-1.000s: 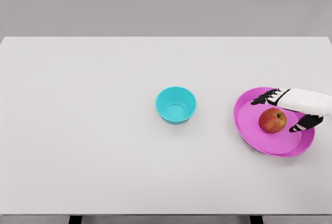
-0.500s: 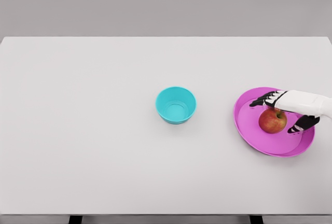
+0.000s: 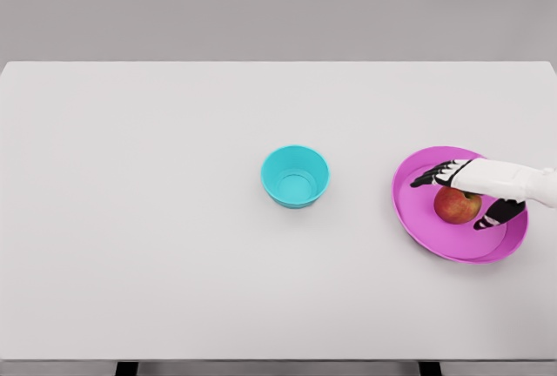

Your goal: Put the apple from the pink plate into the blue bowl with your right arm

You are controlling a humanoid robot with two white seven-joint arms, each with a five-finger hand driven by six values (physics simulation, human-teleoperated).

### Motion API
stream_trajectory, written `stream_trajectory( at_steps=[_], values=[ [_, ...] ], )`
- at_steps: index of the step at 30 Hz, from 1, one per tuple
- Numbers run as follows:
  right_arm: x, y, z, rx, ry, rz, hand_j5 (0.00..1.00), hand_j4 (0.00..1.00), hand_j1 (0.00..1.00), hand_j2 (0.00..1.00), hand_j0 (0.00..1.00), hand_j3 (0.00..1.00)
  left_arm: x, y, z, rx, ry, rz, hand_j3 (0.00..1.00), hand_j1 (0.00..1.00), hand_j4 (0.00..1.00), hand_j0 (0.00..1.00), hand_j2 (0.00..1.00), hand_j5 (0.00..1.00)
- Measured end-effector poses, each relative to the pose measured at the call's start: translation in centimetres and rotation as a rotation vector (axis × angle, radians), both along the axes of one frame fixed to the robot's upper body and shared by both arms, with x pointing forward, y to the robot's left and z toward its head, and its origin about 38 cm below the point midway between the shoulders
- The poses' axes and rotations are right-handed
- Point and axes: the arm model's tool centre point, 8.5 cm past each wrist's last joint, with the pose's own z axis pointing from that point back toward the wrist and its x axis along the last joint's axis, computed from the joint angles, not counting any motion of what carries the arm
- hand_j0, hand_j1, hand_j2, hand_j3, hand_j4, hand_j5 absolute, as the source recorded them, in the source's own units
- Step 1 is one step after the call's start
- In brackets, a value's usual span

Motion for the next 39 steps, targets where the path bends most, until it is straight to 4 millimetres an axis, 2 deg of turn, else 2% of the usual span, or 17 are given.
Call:
stream_trajectory(
  at_steps=[2,4,11,19,22,26,39],
  values=[
    [0.0,0.0,-0.1,0.0,0.002,0.001,0.74,0.74,0.74,0.74,0.74,0.74,0.0,0.0,0.0,0.0,0.0,0.0,1.0,1.0,1.0,1.0,1.0,1.0],
    [0.0,0.0,-0.1,-0.001,0.003,0.002,0.65,0.65,0.65,0.65,0.65,0.65,0.0,0.0,0.0,0.0,0.0,0.0,1.0,1.0,1.0,1.0,1.0,1.0],
    [0.0,0.1,-0.1,0.005,0.004,-0.001,0.53,0.53,0.53,0.53,0.53,0.53,0.0,0.0,0.0,0.0,0.0,0.0,1.0,1.0,1.0,1.0,1.0,1.0],
    [0.1,0.1,0.3,0.01,-0.006,0.002,0.53,0.53,0.53,0.53,0.53,0.53,0.0,0.0,0.0,0.0,0.0,0.0,1.0,1.0,1.0,1.0,1.0,1.0],
    [0.8,0.2,1.7,0.014,-0.04,0.004,0.53,0.53,0.53,0.53,0.53,0.53,0.0,0.0,0.0,0.0,0.0,0.0,1.0,1.0,1.0,1.0,1.0,1.0],
    [1.3,0.3,2.5,0.017,-0.062,0.004,0.52,0.52,0.52,0.52,0.52,0.52,0.0,0.0,0.0,0.0,0.0,0.0,1.0,1.0,1.0,1.0,1.0,1.0],
    [3.0,3.3,3.8,0.109,-0.129,0.035,0.5,0.5,0.5,0.5,0.5,0.5,0.0,0.0,0.0,0.0,0.0,0.0,1.0,1.0,1.0,1.0,1.0,1.0]
  ],
)
